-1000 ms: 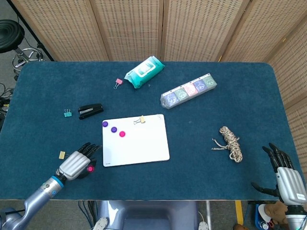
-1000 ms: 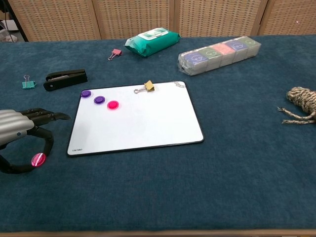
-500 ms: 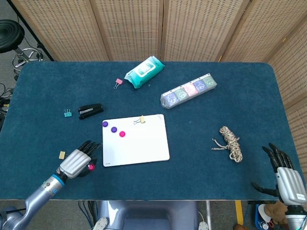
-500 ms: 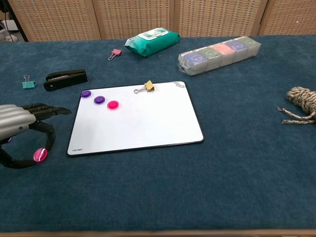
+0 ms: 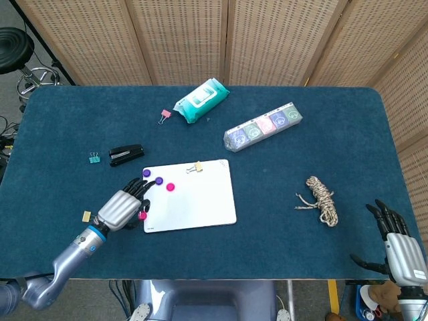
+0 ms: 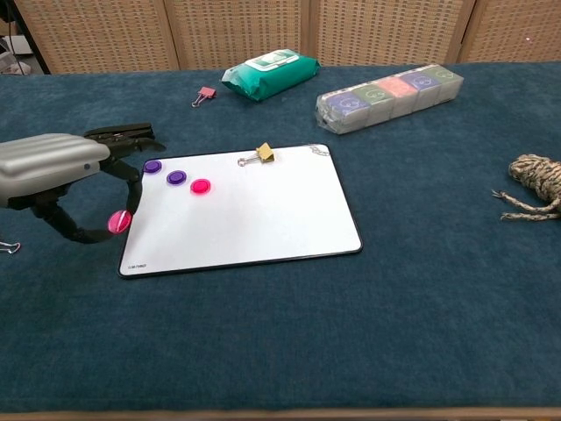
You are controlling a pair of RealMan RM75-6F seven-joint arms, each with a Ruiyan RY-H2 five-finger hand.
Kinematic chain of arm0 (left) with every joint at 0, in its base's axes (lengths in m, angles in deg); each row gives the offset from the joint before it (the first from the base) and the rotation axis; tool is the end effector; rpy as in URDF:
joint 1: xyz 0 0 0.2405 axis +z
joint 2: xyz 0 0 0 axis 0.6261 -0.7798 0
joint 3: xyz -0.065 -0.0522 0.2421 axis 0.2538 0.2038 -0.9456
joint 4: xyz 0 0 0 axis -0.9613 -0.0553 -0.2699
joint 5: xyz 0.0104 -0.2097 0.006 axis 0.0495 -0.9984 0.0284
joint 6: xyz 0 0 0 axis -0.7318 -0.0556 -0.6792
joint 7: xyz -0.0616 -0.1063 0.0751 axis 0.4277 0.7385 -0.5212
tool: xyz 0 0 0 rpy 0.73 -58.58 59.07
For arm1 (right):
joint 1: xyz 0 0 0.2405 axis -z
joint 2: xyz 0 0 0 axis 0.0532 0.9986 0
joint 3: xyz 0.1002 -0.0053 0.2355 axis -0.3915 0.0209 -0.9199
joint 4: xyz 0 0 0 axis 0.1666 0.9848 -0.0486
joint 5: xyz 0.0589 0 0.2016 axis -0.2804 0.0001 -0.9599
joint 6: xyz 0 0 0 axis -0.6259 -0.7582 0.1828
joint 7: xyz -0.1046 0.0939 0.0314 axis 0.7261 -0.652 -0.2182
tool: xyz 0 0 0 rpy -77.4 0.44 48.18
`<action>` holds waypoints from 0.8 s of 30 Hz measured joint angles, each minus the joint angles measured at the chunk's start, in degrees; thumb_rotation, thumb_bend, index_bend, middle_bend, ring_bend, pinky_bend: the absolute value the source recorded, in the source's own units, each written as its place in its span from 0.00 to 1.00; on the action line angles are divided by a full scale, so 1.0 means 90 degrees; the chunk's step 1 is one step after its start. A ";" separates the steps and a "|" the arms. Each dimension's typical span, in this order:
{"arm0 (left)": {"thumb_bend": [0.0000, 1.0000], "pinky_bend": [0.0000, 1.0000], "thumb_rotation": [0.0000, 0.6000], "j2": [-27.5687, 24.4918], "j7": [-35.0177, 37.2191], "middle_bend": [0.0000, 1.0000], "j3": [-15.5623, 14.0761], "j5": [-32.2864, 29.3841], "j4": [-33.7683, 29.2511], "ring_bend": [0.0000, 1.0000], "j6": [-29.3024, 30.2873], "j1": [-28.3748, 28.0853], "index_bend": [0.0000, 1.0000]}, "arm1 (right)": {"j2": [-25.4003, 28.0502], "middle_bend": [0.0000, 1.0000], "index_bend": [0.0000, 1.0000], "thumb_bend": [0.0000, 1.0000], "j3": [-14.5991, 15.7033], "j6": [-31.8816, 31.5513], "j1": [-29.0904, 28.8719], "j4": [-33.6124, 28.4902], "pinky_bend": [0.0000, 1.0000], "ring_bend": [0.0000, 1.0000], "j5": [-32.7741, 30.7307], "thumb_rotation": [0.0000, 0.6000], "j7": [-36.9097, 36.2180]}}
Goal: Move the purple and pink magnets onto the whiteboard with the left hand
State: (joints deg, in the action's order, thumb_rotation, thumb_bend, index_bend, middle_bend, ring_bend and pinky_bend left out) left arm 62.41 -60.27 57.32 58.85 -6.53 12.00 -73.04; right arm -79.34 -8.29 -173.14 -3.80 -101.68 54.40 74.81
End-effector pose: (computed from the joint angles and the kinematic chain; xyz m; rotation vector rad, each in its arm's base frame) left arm -0.2067 0.2912 0.0005 -2.0823 -0.8614 -0.8675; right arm -0.2804 -0.1506 0.1698 1.2835 -1.1717 0.9826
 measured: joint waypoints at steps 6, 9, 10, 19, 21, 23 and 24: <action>0.27 0.00 1.00 0.0374 -0.0456 0.00 0.0499 -0.0744 -0.0026 0.00 -0.0496 -0.0436 0.55 | -0.0004 0.00 0.09 0.00 -0.0028 0.0051 -0.0021 0.0035 0.00 0.00 -0.0092 1.00 -0.0018; 0.27 0.00 1.00 0.0701 -0.0805 0.00 0.0712 -0.1211 0.0112 0.00 -0.0687 -0.0667 0.55 | 0.0002 0.00 0.09 0.00 -0.0039 0.0068 -0.0029 0.0047 0.00 0.00 -0.0120 1.00 -0.0043; 0.27 0.00 1.00 0.0808 -0.0926 0.00 0.0769 -0.1350 0.0168 0.00 -0.0735 -0.0738 0.55 | 0.0003 0.00 0.09 0.00 -0.0042 0.0071 -0.0030 0.0051 0.00 0.00 -0.0126 1.00 -0.0048; 0.27 0.00 1.00 0.1604 -0.1567 0.00 0.1177 -0.2356 0.0787 0.00 -0.1005 -0.1300 0.55 | 0.0008 0.00 0.09 0.00 -0.0103 0.0168 -0.0076 0.0116 0.00 0.00 -0.0289 1.00 -0.0121; 0.27 0.00 1.00 0.1732 -0.1649 0.00 0.1238 -0.2527 0.0905 0.00 -0.1050 -0.1411 0.55 | 0.0006 0.00 0.09 0.00 -0.0117 0.0196 -0.0092 0.0127 0.00 0.00 -0.0319 1.00 -0.0123; 0.27 0.00 1.00 0.1852 -0.1747 0.00 0.1283 -0.2679 0.1027 0.00 -0.1079 -0.1519 0.55 | 0.0006 0.00 0.09 0.00 -0.0130 0.0226 -0.0111 0.0131 0.00 0.00 -0.0344 1.00 -0.0128; 0.27 0.00 1.00 0.1899 -0.1782 0.00 0.1299 -0.2738 0.1066 0.00 -0.1088 -0.1562 0.55 | 0.0006 0.00 0.09 0.00 -0.0135 0.0237 -0.0118 0.0134 0.00 0.00 -0.0354 1.00 -0.0131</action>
State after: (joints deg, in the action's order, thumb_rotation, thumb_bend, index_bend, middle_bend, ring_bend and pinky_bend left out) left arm 79.50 -76.31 69.01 34.21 3.06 2.21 -87.09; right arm -79.29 -9.51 -171.00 -4.86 -100.48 51.21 73.63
